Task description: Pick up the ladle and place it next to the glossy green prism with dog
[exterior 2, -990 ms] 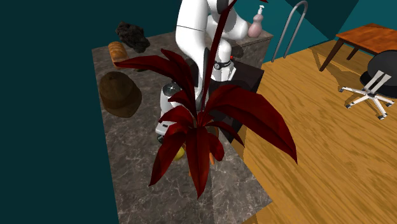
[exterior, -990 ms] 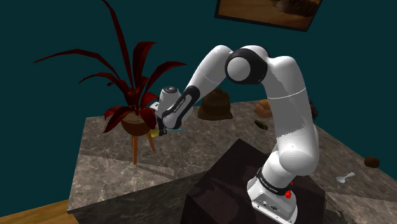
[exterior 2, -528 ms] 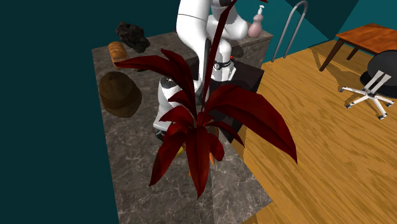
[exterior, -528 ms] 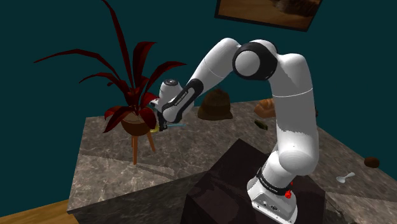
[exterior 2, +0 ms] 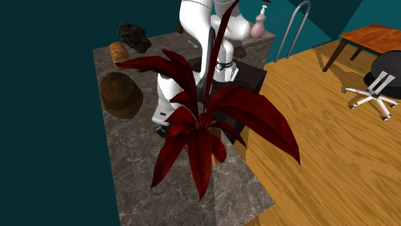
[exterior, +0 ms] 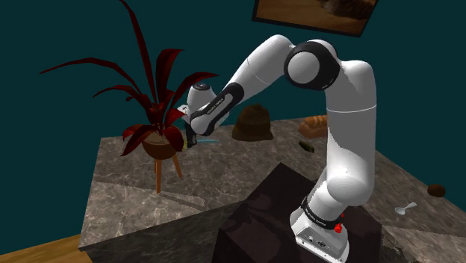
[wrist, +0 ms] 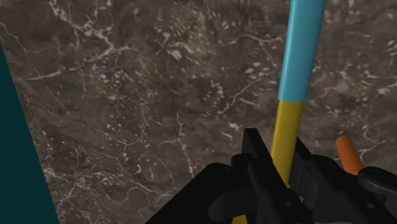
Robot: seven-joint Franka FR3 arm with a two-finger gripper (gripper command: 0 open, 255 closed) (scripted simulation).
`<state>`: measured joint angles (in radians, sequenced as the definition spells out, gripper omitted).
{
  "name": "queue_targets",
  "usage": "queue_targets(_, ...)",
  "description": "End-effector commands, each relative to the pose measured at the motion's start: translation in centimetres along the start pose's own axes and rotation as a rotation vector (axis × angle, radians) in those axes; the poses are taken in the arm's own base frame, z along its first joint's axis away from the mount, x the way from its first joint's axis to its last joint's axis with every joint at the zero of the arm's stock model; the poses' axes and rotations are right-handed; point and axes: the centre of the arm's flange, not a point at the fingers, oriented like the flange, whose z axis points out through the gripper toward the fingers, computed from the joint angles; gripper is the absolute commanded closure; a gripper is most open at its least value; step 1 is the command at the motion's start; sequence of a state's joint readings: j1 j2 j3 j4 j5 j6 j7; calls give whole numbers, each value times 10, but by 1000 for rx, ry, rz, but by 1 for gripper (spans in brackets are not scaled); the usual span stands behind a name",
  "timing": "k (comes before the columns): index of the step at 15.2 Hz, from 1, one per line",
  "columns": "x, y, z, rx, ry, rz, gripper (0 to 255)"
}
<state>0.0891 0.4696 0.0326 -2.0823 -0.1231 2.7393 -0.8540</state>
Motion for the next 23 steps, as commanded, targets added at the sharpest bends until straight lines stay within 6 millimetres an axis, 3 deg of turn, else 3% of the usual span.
queue_targets(1, 1, 1, -8, 0, 0, 0, 255)
queue_targets(23, -282, -56, -42, 0, 0, 0, 255)
